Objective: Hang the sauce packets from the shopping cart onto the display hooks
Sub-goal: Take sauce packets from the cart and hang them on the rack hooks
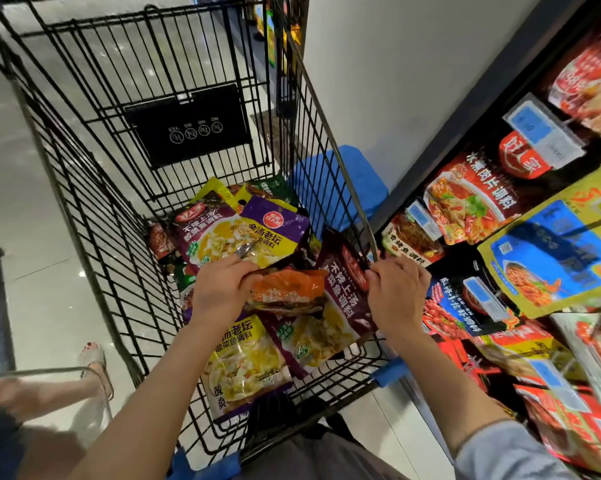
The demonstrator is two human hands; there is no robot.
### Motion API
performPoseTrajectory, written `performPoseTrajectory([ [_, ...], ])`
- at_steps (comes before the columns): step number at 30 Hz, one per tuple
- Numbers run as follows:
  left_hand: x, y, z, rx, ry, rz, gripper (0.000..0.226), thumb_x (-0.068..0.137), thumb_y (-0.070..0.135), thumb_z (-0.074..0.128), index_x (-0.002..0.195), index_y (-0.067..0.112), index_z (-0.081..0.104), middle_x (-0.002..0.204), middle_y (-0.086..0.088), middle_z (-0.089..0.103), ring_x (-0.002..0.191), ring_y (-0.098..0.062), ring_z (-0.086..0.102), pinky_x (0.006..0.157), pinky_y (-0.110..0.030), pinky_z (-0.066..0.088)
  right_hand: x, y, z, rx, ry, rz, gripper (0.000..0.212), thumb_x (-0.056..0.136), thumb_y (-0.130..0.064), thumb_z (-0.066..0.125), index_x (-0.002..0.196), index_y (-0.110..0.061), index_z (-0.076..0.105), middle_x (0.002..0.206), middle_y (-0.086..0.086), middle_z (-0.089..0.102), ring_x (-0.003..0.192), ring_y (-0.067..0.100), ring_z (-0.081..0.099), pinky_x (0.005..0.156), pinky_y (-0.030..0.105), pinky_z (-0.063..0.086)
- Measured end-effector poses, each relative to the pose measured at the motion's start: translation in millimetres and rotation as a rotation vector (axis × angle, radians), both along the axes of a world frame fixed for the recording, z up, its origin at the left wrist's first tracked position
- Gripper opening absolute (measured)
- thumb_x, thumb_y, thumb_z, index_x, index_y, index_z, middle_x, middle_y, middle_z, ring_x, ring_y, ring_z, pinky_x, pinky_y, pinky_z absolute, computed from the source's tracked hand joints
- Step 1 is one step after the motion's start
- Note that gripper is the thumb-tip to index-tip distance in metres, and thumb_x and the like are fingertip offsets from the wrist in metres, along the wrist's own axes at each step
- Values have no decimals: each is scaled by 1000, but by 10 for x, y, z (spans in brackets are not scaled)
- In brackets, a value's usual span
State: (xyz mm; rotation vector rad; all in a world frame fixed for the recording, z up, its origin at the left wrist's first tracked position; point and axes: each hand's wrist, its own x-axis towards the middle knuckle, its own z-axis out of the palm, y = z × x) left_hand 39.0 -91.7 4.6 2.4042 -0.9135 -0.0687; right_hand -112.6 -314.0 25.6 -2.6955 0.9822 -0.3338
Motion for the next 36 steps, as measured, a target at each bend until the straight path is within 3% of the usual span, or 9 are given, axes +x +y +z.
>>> performPoseTrajectory([
  [4, -59, -8, 50, -22, 14, -20, 16, 77, 26, 71, 84, 13, 76, 71, 1, 65, 66, -23, 61, 65, -36, 49, -206, 68, 203, 53, -82, -40, 13, 88, -15, 59, 79, -9, 67, 77, 5, 63, 90, 27, 54, 79, 38, 33],
  [8, -172, -59, 299, -43, -78, -73, 34, 81, 43, 54, 81, 16, 75, 71, 6, 65, 65, -18, 62, 65, -33, 48, -357, -24, 625, 5, -152, -31, 13, 86, -11, 62, 75, -9, 68, 70, 5, 62, 74, 26, 53, 76, 41, 39],
  [13, -344, -123, 814, -72, -232, -120, 33, 85, 43, 49, 85, 21, 74, 74, 9, 65, 68, -15, 60, 68, -37, 48, -465, -217, 1156, -159, -220, 141, 17, 84, -14, 57, 69, -11, 63, 65, 4, 62, 69, 30, 56, 66, 44, 46],
  [16, -447, -165, 1112, -81, -366, -102, 33, 85, 41, 50, 85, 19, 74, 73, 5, 65, 70, -21, 59, 68, -37, 42, -579, -320, 1405, -117, -276, 214, 15, 89, -18, 52, 81, -11, 64, 75, 5, 65, 72, 32, 59, 67, 42, 49],
  [18, -507, -181, 1318, -70, -437, -82, 39, 87, 46, 45, 85, 20, 74, 75, 4, 66, 73, -24, 59, 69, -38, 40, -667, -376, 1560, -108, -246, 204, 18, 94, -23, 48, 88, -15, 63, 83, 2, 65, 79, 28, 61, 67, 36, 46],
  [23, -666, -247, 1990, -196, -623, -182, 61, 95, 55, 28, 82, 17, 75, 76, 3, 66, 86, -18, 50, 75, -30, 26, -827, -515, 2084, -295, -477, 289, 15, 86, -24, 52, 81, -16, 63, 76, 1, 65, 67, 27, 64, 53, 32, 50],
  [28, -791, -505, 2558, -341, -670, -275, 43, 92, 52, 40, 88, 22, 72, 83, 6, 67, 84, -22, 58, 71, -44, 43, -1038, -791, 2870, -519, -590, 342, 18, 86, -27, 50, 83, -16, 65, 78, 3, 67, 65, 30, 65, 49, 37, 51],
  [34, -1122, -1066, 2950, -537, -607, -344, 26, 78, 38, 52, 86, 22, 71, 89, 32, 53, 84, 6, 48, 72, -33, 40, -1514, -1110, 3672, -684, -601, 273, 17, 82, -26, 52, 84, -17, 66, 82, 4, 70, 75, 32, 66, 56, 41, 52],
  [36, -1158, -1258, 3030, -559, -583, -362, 28, 76, 37, 51, 88, 23, 71, 93, 28, 56, 87, 0, 51, 75, -35, 43, -1648, -1206, 3900, -688, -611, 239, 20, 82, -29, 52, 83, -16, 68, 83, 5, 71, 78, 32, 66, 60, 42, 52],
])
